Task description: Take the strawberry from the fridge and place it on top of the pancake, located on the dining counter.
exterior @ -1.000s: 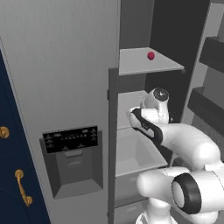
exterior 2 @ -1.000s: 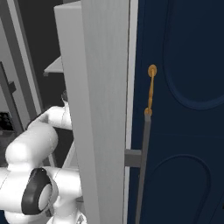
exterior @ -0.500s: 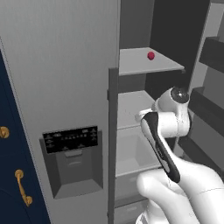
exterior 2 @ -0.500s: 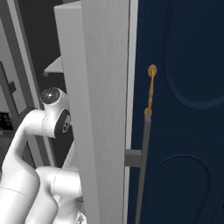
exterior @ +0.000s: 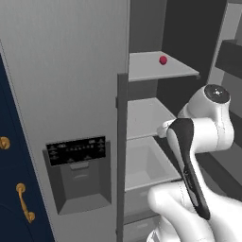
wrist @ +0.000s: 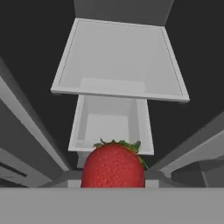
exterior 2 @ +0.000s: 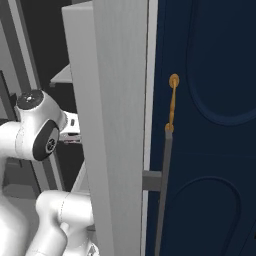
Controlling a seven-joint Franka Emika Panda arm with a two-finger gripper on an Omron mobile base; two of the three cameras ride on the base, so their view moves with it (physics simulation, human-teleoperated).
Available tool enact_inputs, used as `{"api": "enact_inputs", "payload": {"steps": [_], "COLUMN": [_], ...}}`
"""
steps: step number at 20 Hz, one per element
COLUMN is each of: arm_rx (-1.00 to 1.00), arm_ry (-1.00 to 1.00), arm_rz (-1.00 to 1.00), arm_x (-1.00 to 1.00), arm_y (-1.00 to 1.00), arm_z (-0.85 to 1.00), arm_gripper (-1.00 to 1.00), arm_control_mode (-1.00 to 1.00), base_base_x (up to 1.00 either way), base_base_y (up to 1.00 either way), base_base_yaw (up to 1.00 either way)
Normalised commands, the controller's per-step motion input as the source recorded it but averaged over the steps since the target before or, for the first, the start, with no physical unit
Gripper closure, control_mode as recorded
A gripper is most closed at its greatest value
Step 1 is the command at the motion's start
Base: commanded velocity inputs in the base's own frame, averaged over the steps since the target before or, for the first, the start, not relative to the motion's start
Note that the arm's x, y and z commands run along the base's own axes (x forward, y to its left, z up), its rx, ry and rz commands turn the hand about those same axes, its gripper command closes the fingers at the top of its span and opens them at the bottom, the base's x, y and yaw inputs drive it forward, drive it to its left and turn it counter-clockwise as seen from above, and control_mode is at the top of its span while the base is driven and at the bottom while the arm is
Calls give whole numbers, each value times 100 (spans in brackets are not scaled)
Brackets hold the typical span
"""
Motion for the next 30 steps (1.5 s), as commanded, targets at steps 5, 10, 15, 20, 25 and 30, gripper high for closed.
{"api": "enact_inputs", "payload": {"steps": [5,10,15,20,25,30], "arm_rx": [0,0,0,0,0,0], "arm_ry": [10,0,-1,0,0,0], "arm_rz": [0,0,0,0,0,0], "arm_x": [-49,-17,-32,0,0,0], "arm_y": [3,1,2,0,0,0], "arm_z": [25,-2,0,0,0,0], "arm_gripper": [100,100,100,100,100,100], "arm_control_mode": [-100,-100,100,100,100,100], "base_base_x": [0,0,-40,-100,-100,-100], "base_base_y": [0,0,12,53,63,60], "base_base_yaw": [0,0,0,0,-1,-5]}}
